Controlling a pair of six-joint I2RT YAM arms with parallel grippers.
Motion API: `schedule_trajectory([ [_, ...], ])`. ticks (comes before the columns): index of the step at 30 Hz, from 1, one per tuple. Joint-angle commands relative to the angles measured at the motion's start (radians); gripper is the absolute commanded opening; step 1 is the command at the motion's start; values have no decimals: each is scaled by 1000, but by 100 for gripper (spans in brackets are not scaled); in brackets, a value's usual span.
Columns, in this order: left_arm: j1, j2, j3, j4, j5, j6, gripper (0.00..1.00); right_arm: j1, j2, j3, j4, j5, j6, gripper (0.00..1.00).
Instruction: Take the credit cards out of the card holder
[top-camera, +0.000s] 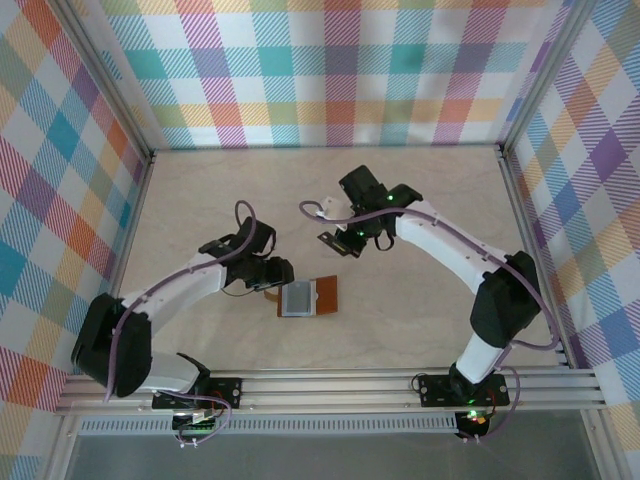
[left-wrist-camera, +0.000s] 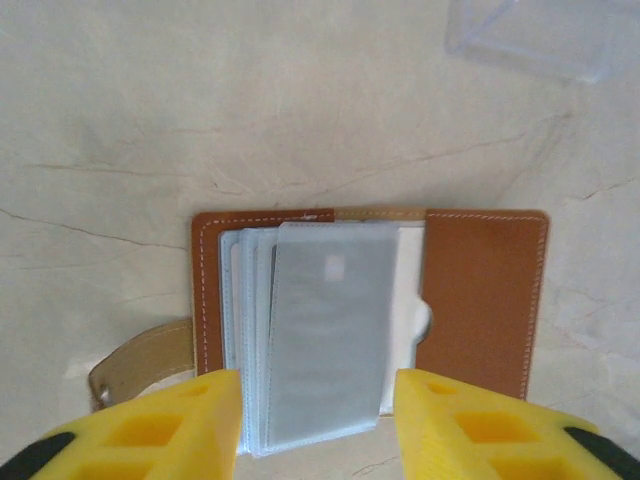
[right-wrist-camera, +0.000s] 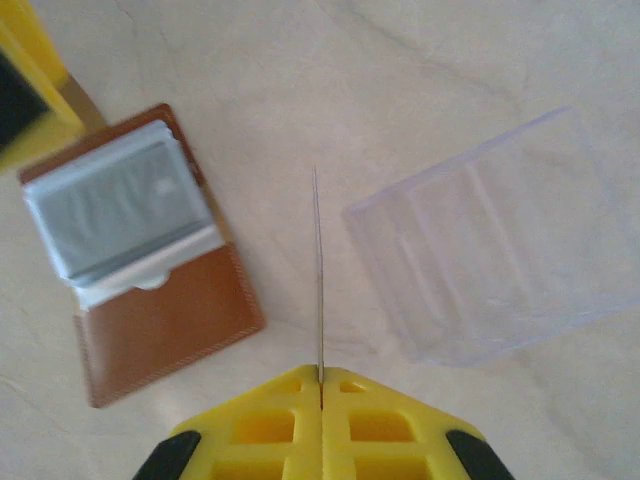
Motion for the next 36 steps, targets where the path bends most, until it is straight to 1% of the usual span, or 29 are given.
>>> schedule_trajectory([
  [1,9,-43,-23,-1,-56,-3,47,-27,71,98,-87,39,-227,0],
  [2,11,-45,-26,-2,-59,-1,45,-33,93,126,-105,38,-245,0],
  [3,11,-47,-28,-5,-66,0,40,-38,117,160,-127,39,-270,0],
  [4,11,-53,-34,-9,-77,-5,39,-40,142,192,-154,42,-292,0],
  [6,12,-66,-49,-13,-101,-15,39,-43,189,252,-202,49,-332,0],
  [10,16,-94,-81,-9,-111,-33,41,-50,276,357,-292,46,-386,0],
  [17,20,-141,-115,-2,-112,-58,42,-57,399,502,-396,24,-431,0],
  [22,26,-153,-136,-9,-118,-68,42,-57,460,538,-398,38,-461,0],
  [26,29,-154,-141,-9,-114,-68,42,-57,509,588,-434,52,-479,0],
  [36,34,-141,-148,-6,-107,-67,43,-57,562,594,-507,41,-497,0],
])
